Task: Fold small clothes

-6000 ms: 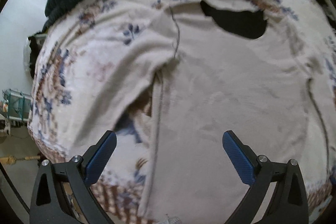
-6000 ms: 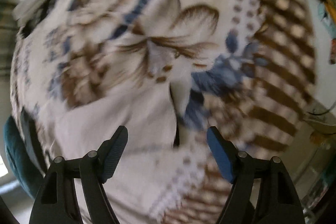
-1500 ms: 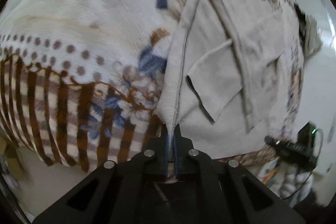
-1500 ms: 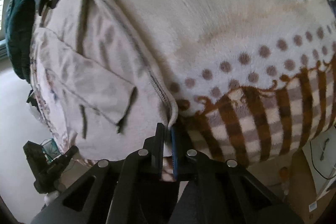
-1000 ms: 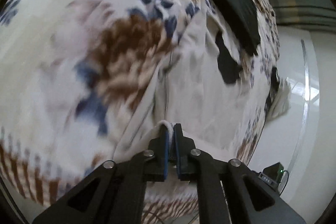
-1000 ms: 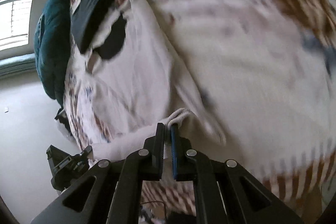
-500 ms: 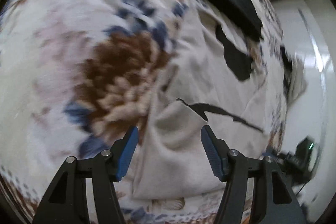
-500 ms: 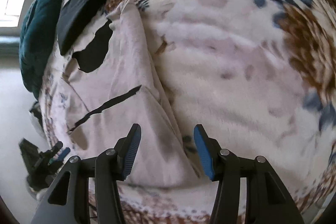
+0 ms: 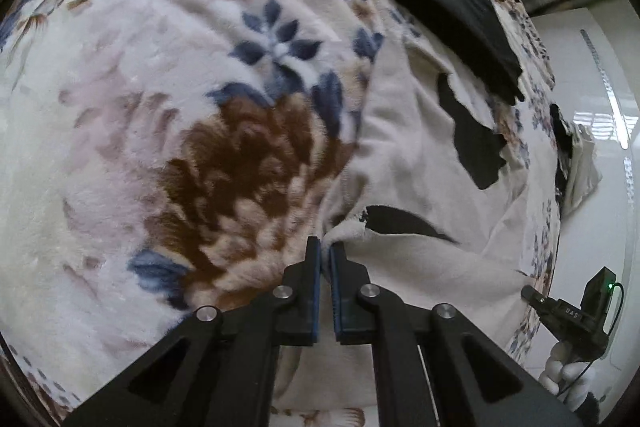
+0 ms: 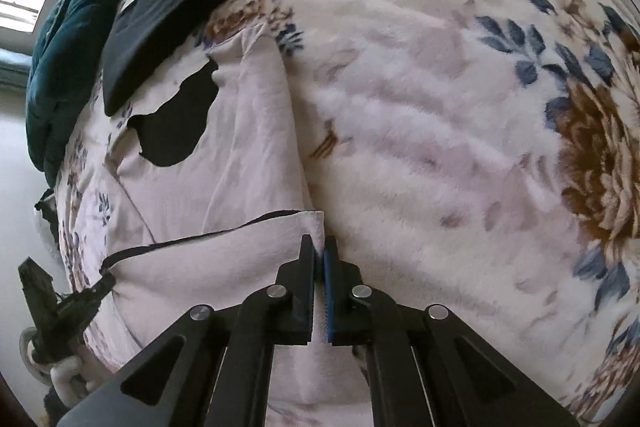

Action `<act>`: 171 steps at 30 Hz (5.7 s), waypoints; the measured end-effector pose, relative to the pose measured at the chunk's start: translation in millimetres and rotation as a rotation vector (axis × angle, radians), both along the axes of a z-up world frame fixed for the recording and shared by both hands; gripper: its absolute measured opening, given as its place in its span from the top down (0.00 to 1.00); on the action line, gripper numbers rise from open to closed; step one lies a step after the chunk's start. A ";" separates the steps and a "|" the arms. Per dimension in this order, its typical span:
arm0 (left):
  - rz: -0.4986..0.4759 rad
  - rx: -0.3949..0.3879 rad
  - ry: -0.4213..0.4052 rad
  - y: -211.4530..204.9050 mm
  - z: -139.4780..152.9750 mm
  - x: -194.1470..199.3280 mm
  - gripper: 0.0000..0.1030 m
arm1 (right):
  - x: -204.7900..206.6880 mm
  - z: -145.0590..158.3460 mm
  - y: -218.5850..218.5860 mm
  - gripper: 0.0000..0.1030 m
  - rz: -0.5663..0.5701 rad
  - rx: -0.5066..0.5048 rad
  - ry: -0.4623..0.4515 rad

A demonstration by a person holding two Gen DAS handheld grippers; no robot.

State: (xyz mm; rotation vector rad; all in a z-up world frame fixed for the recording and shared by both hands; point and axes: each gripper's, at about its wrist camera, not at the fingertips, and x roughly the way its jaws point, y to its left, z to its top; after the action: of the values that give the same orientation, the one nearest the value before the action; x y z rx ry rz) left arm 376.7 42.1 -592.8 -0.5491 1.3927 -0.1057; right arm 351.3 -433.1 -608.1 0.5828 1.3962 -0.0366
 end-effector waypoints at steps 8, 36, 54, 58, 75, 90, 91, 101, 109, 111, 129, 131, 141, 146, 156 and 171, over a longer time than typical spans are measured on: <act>-0.013 -0.006 0.071 -0.1 3.1 16.2 0.61 | 27.6 -15.6 5.9 0.65 0.075 -0.017 0.118; -0.373 0.133 -0.268 -75.7 61.6 145.3 0.97 | 191.0 11.8 47.6 0.95 0.263 -0.181 -0.096; -0.178 -0.012 -0.015 -30.4 46.8 -77.9 0.93 | -66.8 42.1 41.6 0.95 0.248 -0.043 -0.054; -0.111 -0.035 0.056 -13.6 39.2 -104.1 0.73 | -96.7 10.1 41.1 0.92 0.281 -0.046 0.059; -0.021 -0.056 -0.057 -35.4 25.5 9.6 0.84 | -51.9 -3.2 -17.9 0.49 -0.112 0.211 0.041; 0.044 -0.143 -0.016 -8.6 38.2 -0.9 0.58 | -27.2 -5.6 -18.3 0.70 -0.160 0.112 0.063; 0.034 -0.124 -0.051 -10.4 48.7 2.1 0.56 | -25.7 3.5 -19.2 0.67 -0.157 0.098 0.031; -0.052 -0.084 -0.019 -39.1 -1.6 39.7 0.57 | 19.6 -19.4 -2.3 0.67 -0.121 0.270 -0.030; -0.013 -0.099 0.030 -19.0 -24.0 41.2 0.56 | 16.5 -54.0 -14.7 0.67 -0.146 0.194 0.055; -0.011 -0.145 0.012 -12.3 -11.8 37.9 0.56 | 14.4 -53.2 -17.9 0.65 -0.150 0.209 0.063; -0.060 -0.421 0.118 -6.3 -48.5 -3.5 0.37 | -24.5 -108.4 -4.6 0.26 0.026 0.610 0.189; -0.069 -0.415 0.098 -11.6 -42.6 -2.7 0.38 | -21.7 -108.1 1.9 0.26 0.030 0.621 0.181; -0.050 -0.413 0.024 -11.6 -1.9 -8.8 0.87 | -19.0 -75.2 21.7 0.83 0.035 0.589 0.093; -0.059 -0.438 -0.018 -9.4 28.7 7.1 0.87 | -10.5 -38.0 26.4 0.83 0.022 0.581 0.039; -0.074 -0.434 -0.188 5.3 101.5 133.6 0.87 | 101.8 60.8 43.0 0.84 0.053 0.520 -0.116; -0.200 -0.172 -0.258 -25.1 47.5 386.8 0.85 | 400.7 44.4 45.2 0.84 0.113 0.361 -0.181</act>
State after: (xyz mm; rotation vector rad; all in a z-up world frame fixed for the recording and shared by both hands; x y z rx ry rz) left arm 763.5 17.0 -545.3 -0.5169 1.1892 -0.4457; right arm 752.0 -387.9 -563.7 0.7837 1.2640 0.3573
